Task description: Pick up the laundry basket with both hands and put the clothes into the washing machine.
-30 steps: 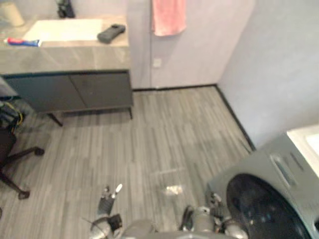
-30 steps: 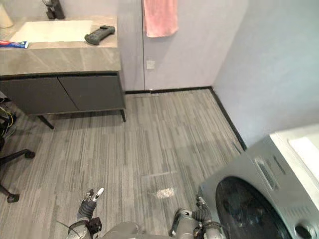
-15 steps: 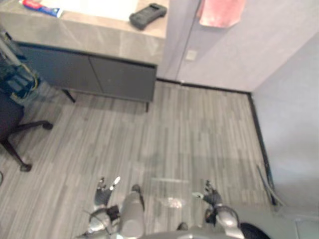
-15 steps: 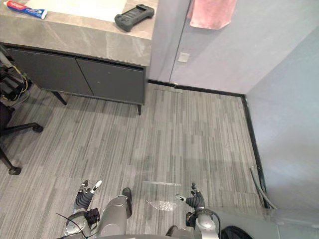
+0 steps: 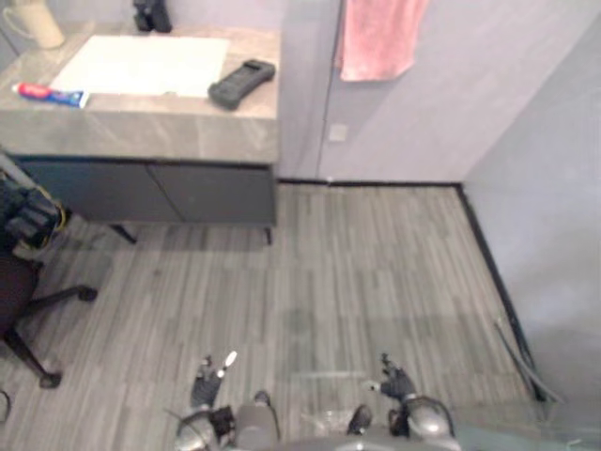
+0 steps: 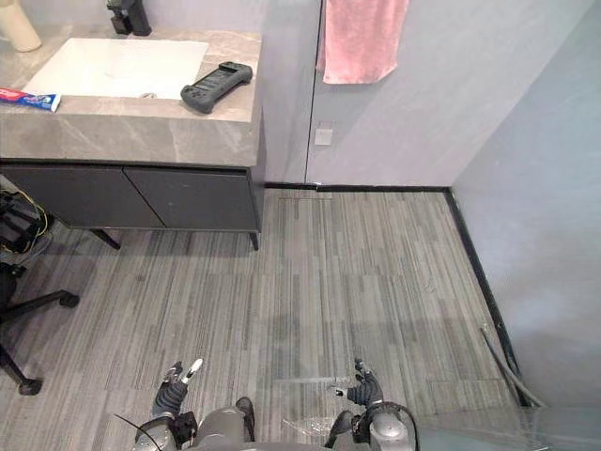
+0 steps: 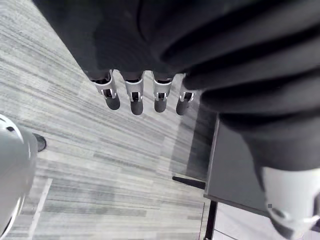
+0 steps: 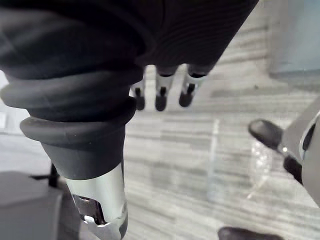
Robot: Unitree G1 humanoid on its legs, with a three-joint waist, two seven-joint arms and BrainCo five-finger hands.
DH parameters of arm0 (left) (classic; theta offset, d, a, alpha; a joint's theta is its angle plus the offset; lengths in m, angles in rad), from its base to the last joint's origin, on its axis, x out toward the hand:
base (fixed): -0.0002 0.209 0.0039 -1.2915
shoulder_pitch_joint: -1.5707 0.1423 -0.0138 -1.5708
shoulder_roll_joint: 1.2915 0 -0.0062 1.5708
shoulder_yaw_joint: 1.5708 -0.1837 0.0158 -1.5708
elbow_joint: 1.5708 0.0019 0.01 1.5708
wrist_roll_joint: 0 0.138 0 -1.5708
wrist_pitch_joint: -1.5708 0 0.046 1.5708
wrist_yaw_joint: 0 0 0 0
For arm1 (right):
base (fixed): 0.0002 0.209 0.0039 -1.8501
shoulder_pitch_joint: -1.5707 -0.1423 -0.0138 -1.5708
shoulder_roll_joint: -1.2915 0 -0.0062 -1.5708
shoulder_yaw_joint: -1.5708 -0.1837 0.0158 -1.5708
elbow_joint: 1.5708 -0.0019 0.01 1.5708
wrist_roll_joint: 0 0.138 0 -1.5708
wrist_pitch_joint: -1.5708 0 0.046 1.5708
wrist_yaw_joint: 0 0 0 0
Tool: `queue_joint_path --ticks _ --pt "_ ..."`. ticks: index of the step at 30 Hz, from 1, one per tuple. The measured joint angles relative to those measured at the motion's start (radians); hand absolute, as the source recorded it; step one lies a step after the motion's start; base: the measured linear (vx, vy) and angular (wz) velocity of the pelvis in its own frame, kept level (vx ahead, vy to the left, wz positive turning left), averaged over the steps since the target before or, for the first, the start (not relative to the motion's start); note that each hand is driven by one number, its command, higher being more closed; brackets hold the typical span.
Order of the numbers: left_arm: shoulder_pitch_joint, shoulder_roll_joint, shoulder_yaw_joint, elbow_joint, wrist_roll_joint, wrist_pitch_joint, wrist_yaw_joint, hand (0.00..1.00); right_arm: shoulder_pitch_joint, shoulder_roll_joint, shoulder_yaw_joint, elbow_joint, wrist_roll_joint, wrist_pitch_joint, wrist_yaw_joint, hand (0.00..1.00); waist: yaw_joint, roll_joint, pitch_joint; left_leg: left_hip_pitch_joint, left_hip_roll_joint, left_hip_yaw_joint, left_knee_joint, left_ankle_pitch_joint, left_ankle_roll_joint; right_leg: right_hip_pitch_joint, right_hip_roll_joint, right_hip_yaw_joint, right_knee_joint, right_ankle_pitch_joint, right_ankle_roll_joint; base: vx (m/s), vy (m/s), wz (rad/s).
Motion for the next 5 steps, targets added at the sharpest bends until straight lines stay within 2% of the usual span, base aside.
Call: queue_joint_path --ticks 5 --pt "0.000 0.008 0.000 0.078 -0.021 0.006 -0.026 0.00 -0.017 -0.019 0.004 0.038 -0.010 0.000 -0.001 0.00 -0.019 -0.010 -0.025 0.076 0.002 0.008 -0.130 0.058 -0.024 0.024 0.034 0.021 -0.055 0.017 -0.018 -0.01 -0.092 -0.15"
